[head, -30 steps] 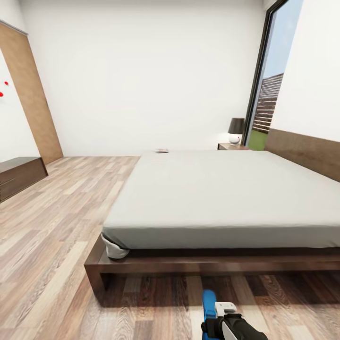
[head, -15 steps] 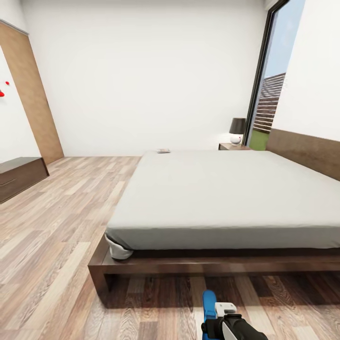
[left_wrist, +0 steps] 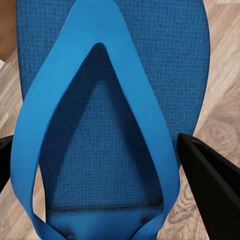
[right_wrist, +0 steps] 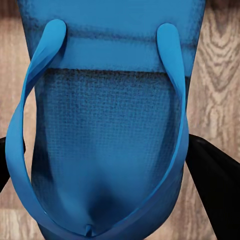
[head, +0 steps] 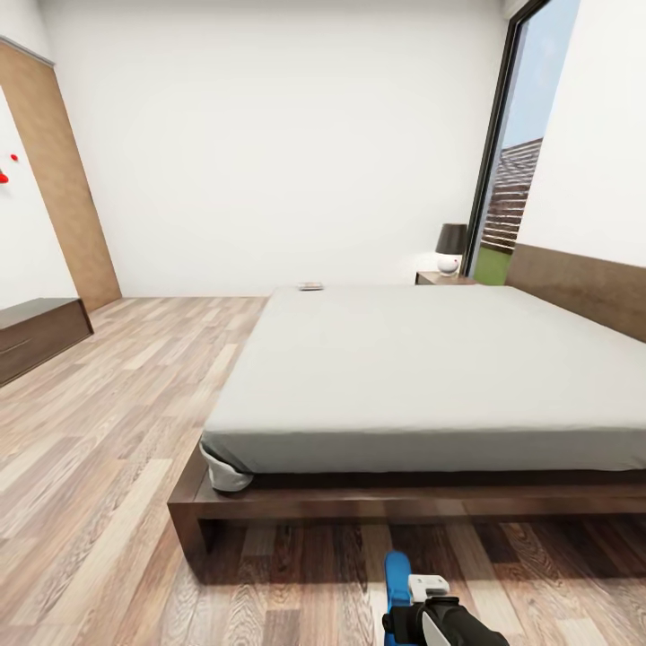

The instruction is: In the bedroom, move the book from the bed onto either nightstand, and place the two sandals side by side next to the bed.

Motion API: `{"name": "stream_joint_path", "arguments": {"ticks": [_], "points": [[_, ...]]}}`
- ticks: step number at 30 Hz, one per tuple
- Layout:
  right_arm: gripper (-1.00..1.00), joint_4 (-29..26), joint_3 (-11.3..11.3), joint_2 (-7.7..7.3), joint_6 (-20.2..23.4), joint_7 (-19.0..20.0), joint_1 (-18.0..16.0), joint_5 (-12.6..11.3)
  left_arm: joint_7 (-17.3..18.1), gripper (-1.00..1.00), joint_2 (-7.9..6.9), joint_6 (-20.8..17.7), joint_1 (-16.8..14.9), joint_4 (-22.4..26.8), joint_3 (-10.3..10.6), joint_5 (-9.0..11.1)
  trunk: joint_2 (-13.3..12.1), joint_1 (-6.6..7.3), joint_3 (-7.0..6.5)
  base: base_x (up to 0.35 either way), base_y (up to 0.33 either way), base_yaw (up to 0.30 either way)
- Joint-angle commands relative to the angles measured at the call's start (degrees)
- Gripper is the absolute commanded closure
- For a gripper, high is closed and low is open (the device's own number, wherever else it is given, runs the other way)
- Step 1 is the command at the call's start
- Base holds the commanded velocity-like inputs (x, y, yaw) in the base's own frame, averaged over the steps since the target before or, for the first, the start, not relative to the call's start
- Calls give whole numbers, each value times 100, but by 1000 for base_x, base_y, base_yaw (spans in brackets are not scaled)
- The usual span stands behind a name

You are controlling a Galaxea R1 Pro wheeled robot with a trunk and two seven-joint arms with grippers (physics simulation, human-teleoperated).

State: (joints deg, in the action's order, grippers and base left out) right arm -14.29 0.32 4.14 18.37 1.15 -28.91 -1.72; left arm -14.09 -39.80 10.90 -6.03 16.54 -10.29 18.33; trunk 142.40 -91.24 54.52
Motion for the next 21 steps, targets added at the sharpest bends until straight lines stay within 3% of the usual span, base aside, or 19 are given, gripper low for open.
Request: {"name": "stream_joint_path", "arguments": {"ticks": [1,21], "points": [[100,-14,5,1,31,7,-1,-17,0,100,-2,25,-4,-2,20,57,44,-21,24,0,0,0],[100,-35,4,8,99,-41,-36,1,-6,100,-8,20,-4,4,18,57,109,-92,463,0,0,0]]}}
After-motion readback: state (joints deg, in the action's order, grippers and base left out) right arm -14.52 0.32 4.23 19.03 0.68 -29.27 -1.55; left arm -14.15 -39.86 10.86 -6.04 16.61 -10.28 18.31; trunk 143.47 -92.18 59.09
